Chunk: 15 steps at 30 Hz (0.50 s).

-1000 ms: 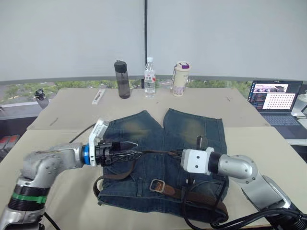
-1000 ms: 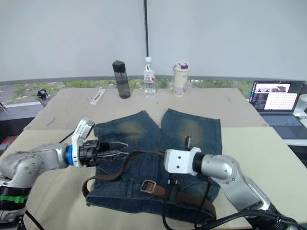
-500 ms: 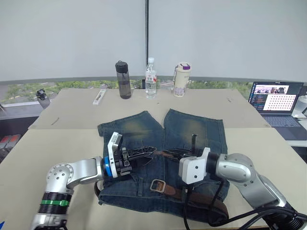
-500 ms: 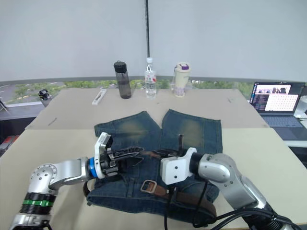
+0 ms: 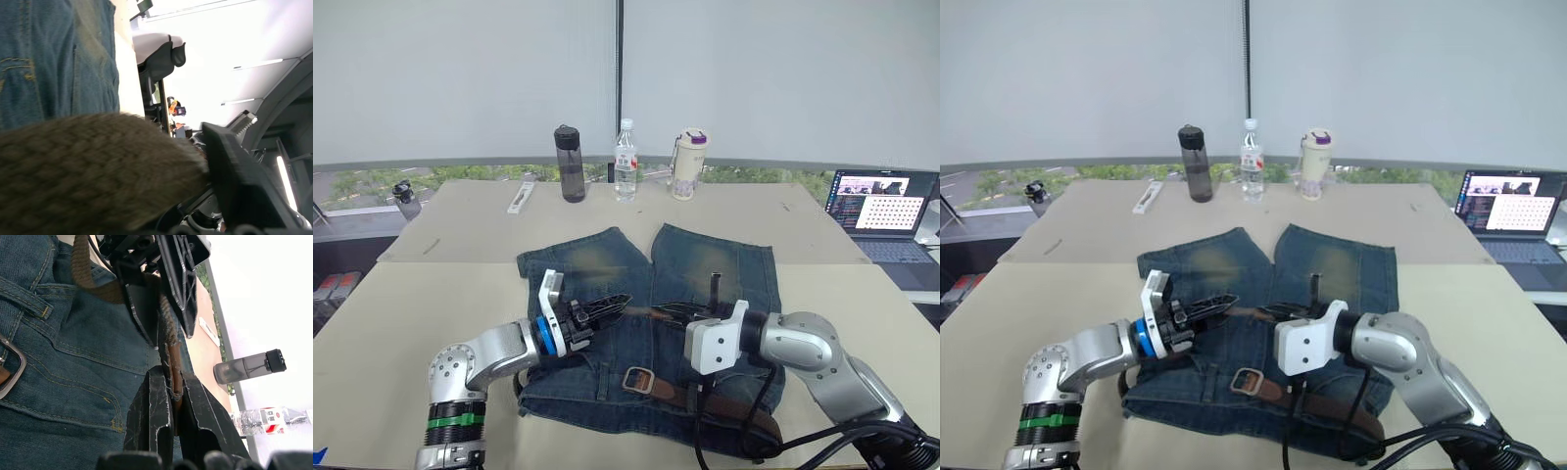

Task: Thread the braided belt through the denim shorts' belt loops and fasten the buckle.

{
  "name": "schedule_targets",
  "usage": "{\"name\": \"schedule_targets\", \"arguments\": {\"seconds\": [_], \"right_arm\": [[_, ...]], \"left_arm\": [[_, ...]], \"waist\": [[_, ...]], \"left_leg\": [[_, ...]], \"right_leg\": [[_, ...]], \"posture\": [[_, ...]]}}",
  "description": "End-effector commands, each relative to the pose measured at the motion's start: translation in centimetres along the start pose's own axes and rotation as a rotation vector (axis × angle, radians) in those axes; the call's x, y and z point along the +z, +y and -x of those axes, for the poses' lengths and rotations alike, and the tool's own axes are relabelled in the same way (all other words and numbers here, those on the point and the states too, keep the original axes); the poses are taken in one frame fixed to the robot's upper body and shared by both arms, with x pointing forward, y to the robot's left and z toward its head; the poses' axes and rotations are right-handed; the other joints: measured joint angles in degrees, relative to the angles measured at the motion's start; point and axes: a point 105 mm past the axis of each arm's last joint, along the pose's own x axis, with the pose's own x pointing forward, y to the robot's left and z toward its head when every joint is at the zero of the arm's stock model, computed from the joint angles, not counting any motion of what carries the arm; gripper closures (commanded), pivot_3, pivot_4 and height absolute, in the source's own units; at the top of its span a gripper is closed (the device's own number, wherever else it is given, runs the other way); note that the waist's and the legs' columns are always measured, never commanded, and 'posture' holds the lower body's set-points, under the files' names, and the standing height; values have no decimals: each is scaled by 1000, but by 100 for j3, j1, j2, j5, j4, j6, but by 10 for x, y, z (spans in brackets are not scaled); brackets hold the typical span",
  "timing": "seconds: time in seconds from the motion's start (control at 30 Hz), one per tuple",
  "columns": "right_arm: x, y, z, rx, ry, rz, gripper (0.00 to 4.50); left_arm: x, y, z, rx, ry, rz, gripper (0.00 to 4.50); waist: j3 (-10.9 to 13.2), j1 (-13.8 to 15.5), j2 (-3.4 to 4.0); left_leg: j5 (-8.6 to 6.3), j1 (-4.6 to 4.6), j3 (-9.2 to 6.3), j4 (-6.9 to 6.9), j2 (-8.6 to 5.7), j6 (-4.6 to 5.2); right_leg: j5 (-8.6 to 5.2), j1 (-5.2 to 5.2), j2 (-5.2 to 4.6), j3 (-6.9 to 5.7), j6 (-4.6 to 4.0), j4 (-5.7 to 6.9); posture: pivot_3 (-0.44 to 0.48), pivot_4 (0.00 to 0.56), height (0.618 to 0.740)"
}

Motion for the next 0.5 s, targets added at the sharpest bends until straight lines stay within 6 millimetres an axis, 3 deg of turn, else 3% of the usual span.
{"name": "schedule_targets", "arguments": {"seconds": [0.03,0.07,0.27,0.3,0.5], "right_arm": [[8,-14,4,-60,-19,23,4500],[7,-14,4,-65,-10,4,4500],[2,-12,15,-61,12,-315,4500],[2,-10,18,-53,16,-349,3611],[3,23,32,71,66,-530,1655]], "left_arm": [[-1,-15,3,-45,27,-67,4217],[0,-16,5,-39,29,-79,4460],[12,-23,21,16,0,-176,4460],[13,-25,25,31,-8,-199,4500],[5,-27,43,69,9,-296,4500]], "waist": [[0,-2,0],[0,-3,0],[2,6,-3],[2,5,-3],[3,4,-3]], "left_leg": [[0,0,-2,0,0,-2],[1,0,-3,0,0,-4],[2,-3,-14,-2,-1,-13],[0,-4,-14,-2,-1,-16],[-22,-2,-21,-17,4,-50]], "right_leg": [[-1,0,0,-1,-1,0],[-1,0,0,-1,-2,0],[-6,2,-1,-7,-12,-5],[-6,2,-2,-7,-14,-7],[-9,-4,-4,-17,-44,-49]], "posture": [[0,150,740],[0,150,740],[0,150,740],[0,150,740],[0,150,740]]}}
